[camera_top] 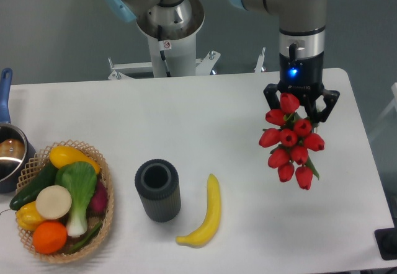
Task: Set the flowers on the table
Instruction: 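Move the held red tulips sideways and lower them toward the table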
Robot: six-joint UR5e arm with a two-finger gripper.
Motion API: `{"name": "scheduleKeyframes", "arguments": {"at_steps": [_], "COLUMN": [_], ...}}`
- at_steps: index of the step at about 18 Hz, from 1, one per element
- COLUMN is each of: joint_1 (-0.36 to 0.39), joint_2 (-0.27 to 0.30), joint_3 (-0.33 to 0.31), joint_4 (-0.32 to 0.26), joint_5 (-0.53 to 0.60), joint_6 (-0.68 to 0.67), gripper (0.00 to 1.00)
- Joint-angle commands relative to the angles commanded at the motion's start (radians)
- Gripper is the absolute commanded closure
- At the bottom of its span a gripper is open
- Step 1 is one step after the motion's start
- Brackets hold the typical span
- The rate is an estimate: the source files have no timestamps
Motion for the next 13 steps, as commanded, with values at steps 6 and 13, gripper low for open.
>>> {"name": "scheduleKeyframes", "arguments": {"at_steps": [6, 13], "joint_1": [0.009, 0.002], "joint_2": [-0.037, -0.11], "joint_3": [-0.071, -0.077], "joint_4": [-0.011, -0.008], "joint_5": [0.0, -0.009], "joint_6": [-0.1, -0.251], "gripper": [0.52, 0.51]}}
